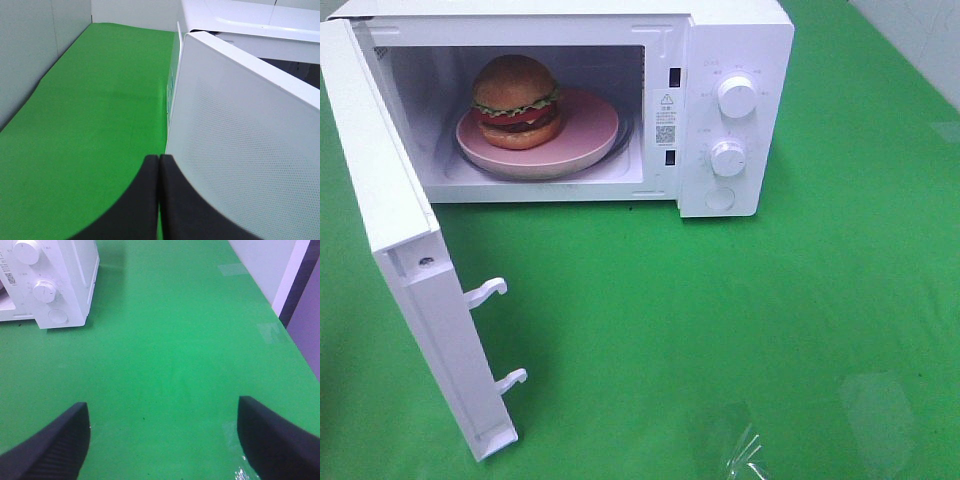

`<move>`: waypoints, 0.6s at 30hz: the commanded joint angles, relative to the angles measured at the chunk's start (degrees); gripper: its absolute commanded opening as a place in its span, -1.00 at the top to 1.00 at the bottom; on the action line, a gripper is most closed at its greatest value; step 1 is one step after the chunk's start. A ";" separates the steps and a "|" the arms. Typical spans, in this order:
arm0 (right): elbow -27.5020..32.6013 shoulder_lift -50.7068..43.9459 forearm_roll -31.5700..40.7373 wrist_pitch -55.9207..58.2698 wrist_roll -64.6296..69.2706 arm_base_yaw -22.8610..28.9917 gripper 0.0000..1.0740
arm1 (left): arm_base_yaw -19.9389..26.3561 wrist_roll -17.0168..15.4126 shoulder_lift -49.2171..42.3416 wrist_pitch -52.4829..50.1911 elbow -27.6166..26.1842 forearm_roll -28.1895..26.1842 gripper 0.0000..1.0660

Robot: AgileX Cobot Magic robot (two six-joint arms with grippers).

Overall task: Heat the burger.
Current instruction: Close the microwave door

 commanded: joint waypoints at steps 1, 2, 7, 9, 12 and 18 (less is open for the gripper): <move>0.11 -1.55 -0.06 -0.46 -0.69 0.11 -0.41 | -0.23 0.00 2.98 -4.18 0.40 -0.34 1.00; 0.11 -1.55 -0.06 -0.46 -0.69 0.11 -0.41 | -0.23 0.00 2.98 -4.18 0.40 -0.34 1.00; 0.11 -1.55 -0.06 -0.46 -0.69 0.11 -0.41 | -0.23 0.00 9.51 -10.20 0.40 -0.34 1.00; 0.11 -1.55 -0.06 -0.46 -0.69 0.11 -0.41 | -0.23 0.00 11.80 -12.78 0.40 -0.34 1.00; 0.11 -1.55 -0.06 -0.46 -0.69 0.11 -0.41 | -0.23 0.00 15.07 -16.27 0.40 1.72 1.00; 0.11 -1.55 -0.06 -0.46 -0.69 0.11 -0.41 | -0.23 -2.18 19.02 -20.80 0.40 4.87 1.00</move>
